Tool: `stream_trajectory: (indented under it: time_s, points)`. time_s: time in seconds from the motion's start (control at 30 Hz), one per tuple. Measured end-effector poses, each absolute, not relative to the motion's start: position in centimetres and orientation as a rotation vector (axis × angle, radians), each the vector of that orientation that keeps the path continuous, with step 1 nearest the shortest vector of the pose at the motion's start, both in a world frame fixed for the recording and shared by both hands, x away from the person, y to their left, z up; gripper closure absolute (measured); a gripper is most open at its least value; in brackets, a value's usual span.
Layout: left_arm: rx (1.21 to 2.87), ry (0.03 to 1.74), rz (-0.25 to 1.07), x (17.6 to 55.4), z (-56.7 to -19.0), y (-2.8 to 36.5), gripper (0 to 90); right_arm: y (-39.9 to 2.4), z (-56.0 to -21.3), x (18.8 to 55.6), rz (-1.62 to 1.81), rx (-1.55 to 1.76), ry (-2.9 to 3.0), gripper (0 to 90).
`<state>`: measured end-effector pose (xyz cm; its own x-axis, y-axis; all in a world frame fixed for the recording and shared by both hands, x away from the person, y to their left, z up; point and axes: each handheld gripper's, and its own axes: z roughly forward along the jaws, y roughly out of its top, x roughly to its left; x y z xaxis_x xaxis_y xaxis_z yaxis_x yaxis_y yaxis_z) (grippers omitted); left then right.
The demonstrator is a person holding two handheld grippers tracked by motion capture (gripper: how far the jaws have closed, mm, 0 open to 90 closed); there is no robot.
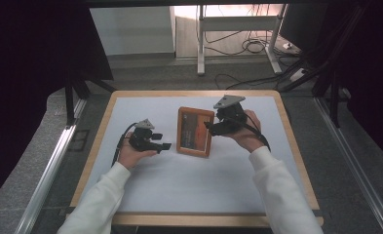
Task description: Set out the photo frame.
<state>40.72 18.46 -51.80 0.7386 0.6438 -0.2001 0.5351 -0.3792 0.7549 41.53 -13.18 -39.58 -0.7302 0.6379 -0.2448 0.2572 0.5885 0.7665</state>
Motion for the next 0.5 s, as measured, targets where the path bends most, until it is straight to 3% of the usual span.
stream_trajectory:
  time_s: [0.5]
  points:
    - [2.072, 0.889, 0.171, 40.6, -51.8, 18.2, 36.9, -17.6, -41.7, 37.4, 1.086, 0.763, 2.301, 17.4]
